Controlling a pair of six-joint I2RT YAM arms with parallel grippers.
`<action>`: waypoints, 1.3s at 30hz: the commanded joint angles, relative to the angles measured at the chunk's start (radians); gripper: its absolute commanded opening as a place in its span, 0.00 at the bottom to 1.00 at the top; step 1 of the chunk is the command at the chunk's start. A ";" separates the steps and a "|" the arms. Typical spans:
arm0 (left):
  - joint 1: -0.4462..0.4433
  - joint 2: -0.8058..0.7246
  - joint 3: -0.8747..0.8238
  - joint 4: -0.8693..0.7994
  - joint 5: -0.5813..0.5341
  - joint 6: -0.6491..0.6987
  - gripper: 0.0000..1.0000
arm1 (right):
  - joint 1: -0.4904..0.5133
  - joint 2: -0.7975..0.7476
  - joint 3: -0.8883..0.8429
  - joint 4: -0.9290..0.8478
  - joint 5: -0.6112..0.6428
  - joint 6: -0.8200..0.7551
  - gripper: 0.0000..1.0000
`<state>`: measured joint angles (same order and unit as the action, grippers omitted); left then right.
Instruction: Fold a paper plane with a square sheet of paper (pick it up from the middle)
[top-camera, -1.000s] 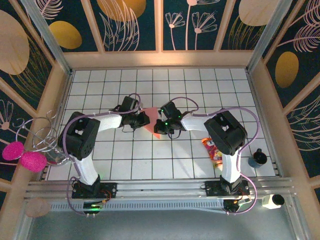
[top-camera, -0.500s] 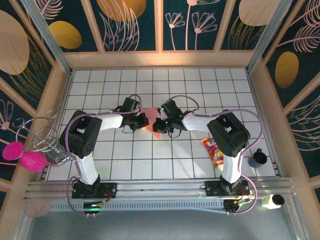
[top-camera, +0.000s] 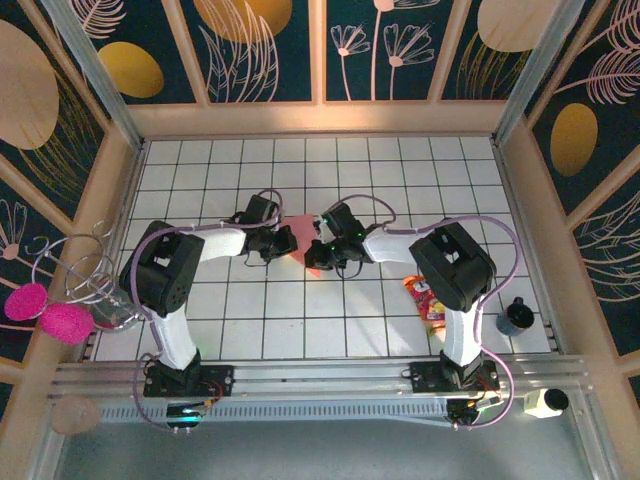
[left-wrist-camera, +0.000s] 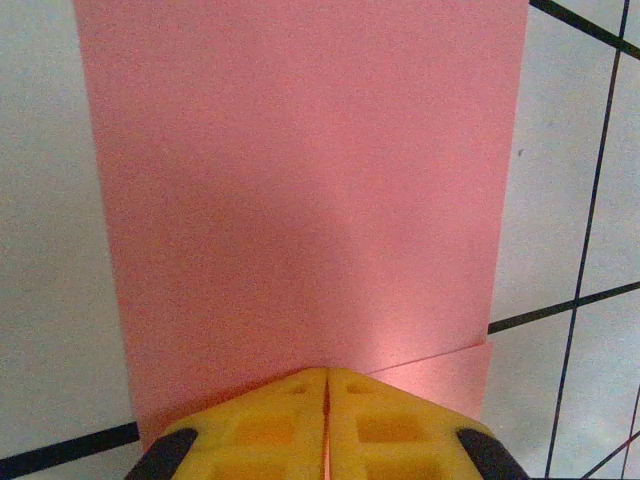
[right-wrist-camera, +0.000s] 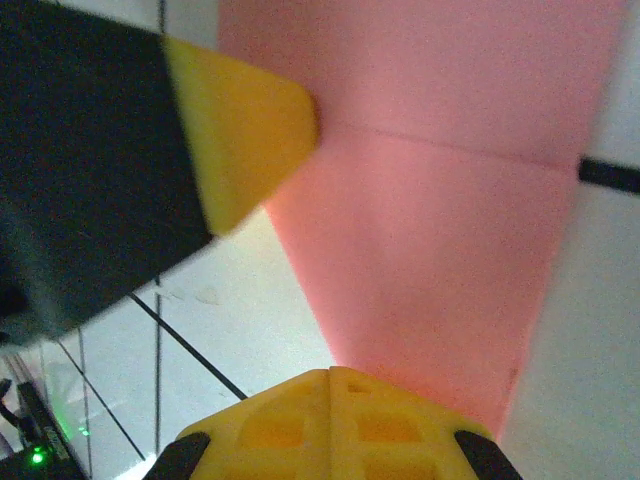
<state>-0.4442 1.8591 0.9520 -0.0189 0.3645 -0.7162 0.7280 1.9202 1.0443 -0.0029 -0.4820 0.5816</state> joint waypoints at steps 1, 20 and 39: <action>0.001 0.053 -0.011 -0.076 -0.075 -0.006 0.08 | 0.007 0.002 -0.050 -0.013 -0.016 -0.021 0.00; 0.002 -0.069 0.044 0.043 0.047 -0.107 0.20 | 0.010 -0.214 -0.113 0.123 0.075 0.030 0.00; 0.088 -0.153 -0.196 0.258 0.109 -0.282 0.45 | -0.039 0.039 0.045 0.076 0.099 0.111 0.17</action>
<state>-0.3538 1.6852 0.7681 0.1703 0.4271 -0.9642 0.6933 1.9388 1.0538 0.0978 -0.3862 0.6876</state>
